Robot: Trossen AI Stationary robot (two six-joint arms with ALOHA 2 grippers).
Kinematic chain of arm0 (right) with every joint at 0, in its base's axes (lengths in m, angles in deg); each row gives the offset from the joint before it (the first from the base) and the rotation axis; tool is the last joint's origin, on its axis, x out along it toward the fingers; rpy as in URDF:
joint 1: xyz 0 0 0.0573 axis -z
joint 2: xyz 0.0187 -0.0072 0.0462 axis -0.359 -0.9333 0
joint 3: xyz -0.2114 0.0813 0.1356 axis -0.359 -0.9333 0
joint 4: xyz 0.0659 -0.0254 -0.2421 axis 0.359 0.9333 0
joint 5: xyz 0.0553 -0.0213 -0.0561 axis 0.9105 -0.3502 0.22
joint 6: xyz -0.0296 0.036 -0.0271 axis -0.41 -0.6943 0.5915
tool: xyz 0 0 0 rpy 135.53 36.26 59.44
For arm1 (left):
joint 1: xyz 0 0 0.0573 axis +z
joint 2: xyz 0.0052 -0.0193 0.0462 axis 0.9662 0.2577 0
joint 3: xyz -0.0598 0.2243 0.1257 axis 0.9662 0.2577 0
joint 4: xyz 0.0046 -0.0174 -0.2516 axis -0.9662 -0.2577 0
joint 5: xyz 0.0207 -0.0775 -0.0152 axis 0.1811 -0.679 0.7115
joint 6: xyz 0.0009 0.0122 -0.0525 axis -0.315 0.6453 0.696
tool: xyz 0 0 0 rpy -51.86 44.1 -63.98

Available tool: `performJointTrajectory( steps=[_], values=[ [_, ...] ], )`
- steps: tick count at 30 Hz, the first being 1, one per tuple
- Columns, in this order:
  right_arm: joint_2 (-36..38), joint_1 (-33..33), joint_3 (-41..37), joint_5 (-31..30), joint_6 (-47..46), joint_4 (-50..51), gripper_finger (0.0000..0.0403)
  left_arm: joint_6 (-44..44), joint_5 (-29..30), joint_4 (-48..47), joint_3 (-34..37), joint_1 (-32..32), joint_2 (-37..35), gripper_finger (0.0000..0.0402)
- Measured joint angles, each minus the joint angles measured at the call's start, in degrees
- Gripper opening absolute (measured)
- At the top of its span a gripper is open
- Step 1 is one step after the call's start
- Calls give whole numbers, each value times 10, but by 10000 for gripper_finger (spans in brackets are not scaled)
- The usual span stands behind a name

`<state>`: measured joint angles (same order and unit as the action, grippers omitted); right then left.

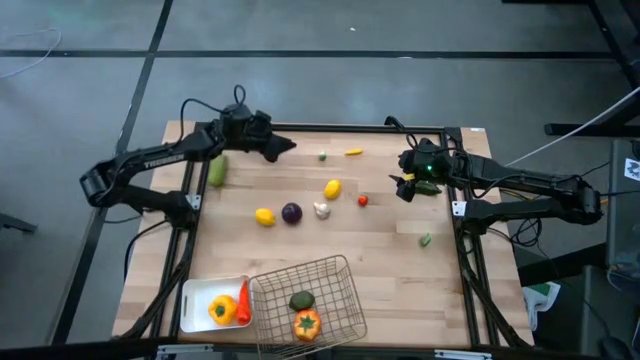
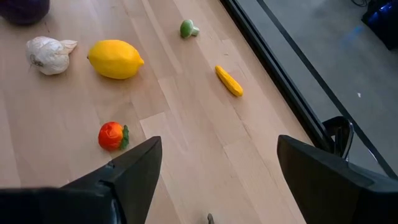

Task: Sort produce into baskets
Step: Put the black eggplant into the white bin

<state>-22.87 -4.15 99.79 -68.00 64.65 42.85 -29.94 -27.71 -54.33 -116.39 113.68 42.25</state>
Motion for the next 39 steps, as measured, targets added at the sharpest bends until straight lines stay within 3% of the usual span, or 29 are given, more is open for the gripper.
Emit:
performJointTrajectory(
  steps=[4, 12, 15, 22, 26, 30, 39],
  values=[
    [0, 0, 0, 0, 0, 0, 314, -58, 1, -2, -17, 38, 24, 182],
    [0, 0, 0, 0, 0, 0, 314, -180, 1, -12, -126, 57, 91, 182],
    [0, 0, 0, 0, 0, 0, 314, -230, 20, -84, -186, 65, 118, 182],
    [0, 0, 0, 0, 0, 0, 314, -378, 105, -373, -332, 83, 188, 182],
    [0, 0, 0, 0, 0, 0, 314, -474, 164, -448, -347, 83, 214, 182],
    [0, 0, 0, 0, 0, 0, 314, -549, 180, -501, -347, 83, 239, 182],
    [0, 0, 0, 0, 0, 0, 314, -600, 197, -524, -347, 83, 304, 182]
  ],
)
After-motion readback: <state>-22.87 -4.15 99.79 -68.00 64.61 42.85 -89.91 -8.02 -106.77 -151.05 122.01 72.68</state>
